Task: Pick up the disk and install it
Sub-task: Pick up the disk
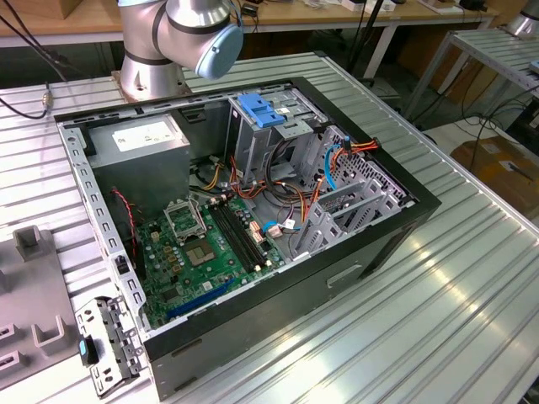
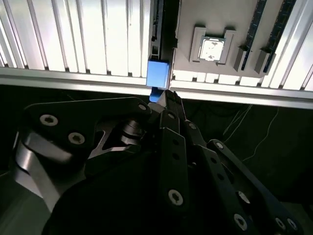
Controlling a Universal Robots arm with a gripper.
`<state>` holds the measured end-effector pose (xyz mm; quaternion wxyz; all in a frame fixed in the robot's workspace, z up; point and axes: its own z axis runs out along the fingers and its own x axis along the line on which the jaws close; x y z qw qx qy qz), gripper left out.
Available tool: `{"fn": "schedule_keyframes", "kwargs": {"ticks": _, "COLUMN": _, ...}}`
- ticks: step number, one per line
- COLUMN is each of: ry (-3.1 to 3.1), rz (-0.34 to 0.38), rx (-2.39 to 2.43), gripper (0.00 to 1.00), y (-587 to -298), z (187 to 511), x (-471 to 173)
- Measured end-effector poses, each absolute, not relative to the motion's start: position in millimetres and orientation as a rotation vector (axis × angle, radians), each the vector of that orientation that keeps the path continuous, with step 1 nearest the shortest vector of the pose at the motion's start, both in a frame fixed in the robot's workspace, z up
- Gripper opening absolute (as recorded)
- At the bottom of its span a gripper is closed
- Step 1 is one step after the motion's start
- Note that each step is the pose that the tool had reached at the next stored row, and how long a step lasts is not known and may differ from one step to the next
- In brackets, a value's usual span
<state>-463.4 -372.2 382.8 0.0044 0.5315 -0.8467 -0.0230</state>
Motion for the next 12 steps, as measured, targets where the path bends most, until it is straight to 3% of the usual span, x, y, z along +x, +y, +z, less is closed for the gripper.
{"fn": "schedule_keyframes", "kwargs": {"ticks": 12, "ry": -2.467, "rz": -0.07, "rx": 1.922, "gripper": 0.11, "y": -372.2, "z": 382.5, "x": -463.4}}
